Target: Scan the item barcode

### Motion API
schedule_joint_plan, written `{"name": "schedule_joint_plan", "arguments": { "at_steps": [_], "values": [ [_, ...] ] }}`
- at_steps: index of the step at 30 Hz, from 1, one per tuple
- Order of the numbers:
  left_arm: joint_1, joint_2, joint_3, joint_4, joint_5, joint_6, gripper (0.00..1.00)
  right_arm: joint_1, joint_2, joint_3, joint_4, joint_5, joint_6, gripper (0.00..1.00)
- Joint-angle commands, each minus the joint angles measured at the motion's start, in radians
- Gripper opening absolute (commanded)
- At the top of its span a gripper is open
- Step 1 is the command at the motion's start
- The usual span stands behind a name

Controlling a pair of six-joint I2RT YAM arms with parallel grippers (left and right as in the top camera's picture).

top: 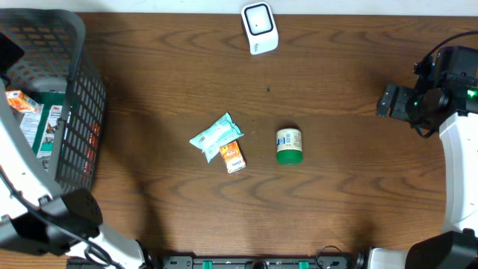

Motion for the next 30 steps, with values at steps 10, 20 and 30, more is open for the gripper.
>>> {"name": "schedule_joint_plan", "arguments": {
  "at_steps": [10, 20, 30],
  "values": [
    [0.013, 0.364, 0.001, 0.071, -0.009, 0.075, 0.74, -0.001, 0.002, 0.007, -0.002, 0.011, -0.012, 0.99],
    [0.013, 0.458, -0.013, 0.251, -0.009, 0.173, 0.75, 0.0, 0.002, 0.007, -0.002, 0.013, -0.012, 0.99],
    [0.028, 0.476, -0.066, 0.279, -0.108, -0.021, 0.75, 0.0, 0.002, 0.007, -0.002, 0.013, -0.012, 0.99]
  ]
}}
